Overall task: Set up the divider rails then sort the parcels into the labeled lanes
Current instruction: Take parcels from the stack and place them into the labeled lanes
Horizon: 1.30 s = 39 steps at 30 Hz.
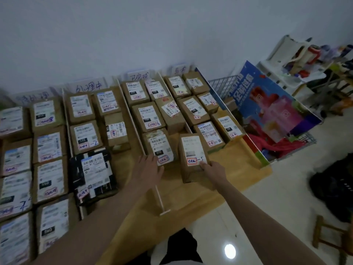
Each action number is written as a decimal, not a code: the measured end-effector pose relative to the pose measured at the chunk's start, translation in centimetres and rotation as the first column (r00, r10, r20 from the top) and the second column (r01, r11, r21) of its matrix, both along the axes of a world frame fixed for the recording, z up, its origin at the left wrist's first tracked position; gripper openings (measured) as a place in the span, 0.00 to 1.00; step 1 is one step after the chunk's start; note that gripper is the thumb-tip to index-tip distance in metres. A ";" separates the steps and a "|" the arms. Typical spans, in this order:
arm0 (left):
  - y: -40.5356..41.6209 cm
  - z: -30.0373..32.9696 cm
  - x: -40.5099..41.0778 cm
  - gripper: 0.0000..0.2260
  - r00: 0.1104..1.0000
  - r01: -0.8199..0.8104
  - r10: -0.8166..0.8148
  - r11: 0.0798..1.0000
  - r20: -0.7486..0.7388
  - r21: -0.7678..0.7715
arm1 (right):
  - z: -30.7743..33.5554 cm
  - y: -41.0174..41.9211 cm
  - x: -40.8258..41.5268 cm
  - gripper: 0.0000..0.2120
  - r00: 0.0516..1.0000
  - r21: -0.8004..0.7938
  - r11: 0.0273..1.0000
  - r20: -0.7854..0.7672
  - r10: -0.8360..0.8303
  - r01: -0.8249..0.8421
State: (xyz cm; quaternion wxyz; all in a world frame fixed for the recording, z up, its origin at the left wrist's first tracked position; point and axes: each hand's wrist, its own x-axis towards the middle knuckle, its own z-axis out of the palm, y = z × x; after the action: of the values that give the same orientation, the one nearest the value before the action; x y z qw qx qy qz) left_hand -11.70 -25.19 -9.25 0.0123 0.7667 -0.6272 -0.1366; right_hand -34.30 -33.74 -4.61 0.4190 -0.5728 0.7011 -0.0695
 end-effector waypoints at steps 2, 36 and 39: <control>-0.9 -0.5 -0.2 0.20 0.998 -0.055 0.055 0.998 0.021 0.006 | -0.7 -2.0 0.1 0.19 0.998 0.007 0.999 0.027 0.051 -0.052; -4.5 3.1 -1.8 0.24 0.930 -0.362 0.356 0.930 0.095 0.060 | -2.0 -14.4 4.1 0.20 0.884 -0.157 0.870 -0.052 0.465 -0.467; -3.1 5.5 0.3 0.23 0.904 -0.413 0.409 0.910 0.124 0.013 | 1.2 -14.4 6.6 0.21 0.788 -0.271 0.742 -0.151 0.597 -0.614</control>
State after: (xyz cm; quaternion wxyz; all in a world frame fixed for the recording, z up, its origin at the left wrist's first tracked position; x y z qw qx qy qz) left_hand -11.38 -28.27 -3.74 -0.0112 0.8884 -0.4484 -0.0975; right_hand -27.73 -48.18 -3.45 0.3057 -0.8284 0.4688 -0.0215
